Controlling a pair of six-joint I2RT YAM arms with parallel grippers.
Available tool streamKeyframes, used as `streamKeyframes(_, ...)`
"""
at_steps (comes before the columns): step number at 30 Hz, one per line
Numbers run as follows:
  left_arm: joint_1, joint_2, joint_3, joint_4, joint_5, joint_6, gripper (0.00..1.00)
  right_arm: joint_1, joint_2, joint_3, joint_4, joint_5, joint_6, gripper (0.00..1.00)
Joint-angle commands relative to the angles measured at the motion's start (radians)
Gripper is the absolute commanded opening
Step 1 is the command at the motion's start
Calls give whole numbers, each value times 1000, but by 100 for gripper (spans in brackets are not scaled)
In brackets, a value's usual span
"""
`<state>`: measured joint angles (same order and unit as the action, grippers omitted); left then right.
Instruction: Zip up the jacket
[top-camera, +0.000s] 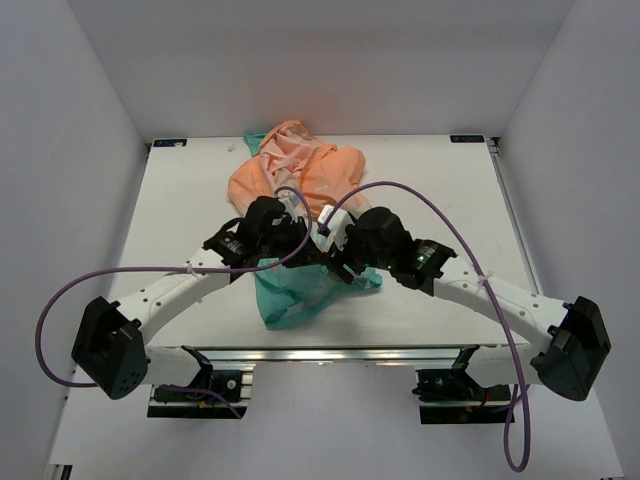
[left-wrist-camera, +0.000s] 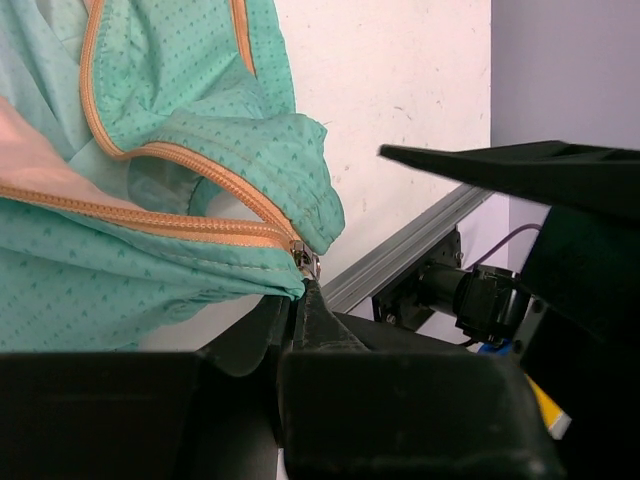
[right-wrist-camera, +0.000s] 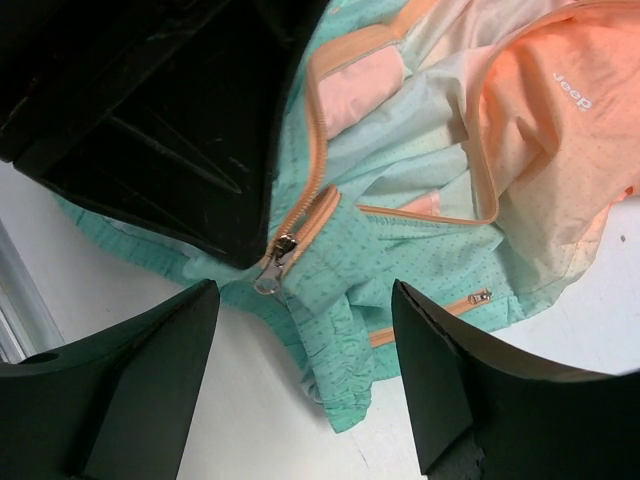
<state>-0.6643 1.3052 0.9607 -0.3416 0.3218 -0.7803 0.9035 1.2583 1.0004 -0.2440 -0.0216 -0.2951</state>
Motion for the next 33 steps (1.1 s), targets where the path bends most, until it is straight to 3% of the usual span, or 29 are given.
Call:
streamKeyframes(1,0,-12,44,-11,14,15,0,31,12,49,-9,63,-58,75)
streamKeyframes(9,2,-11,42,-11,33,13,0,77,61,50,-31,129,-104,68)
streamKeyframes(20,0,-7,26,-8,42,30,0,87,33,17,37,129,-105,46)
streamKeyframes(23,0,-12,18,4,59,35,0,87,35,12,49,114,-102,25)
streamKeyframes(24,0,-14,16,4,59,35,0,87,35,12,49,109,-102,23)
streamKeyframes(31,0,-17,13,-8,49,55,0,87,10,3,66,60,-99,15)
streamKeyframes(33,0,-17,9,-13,48,62,0,87,6,4,61,54,-102,18)
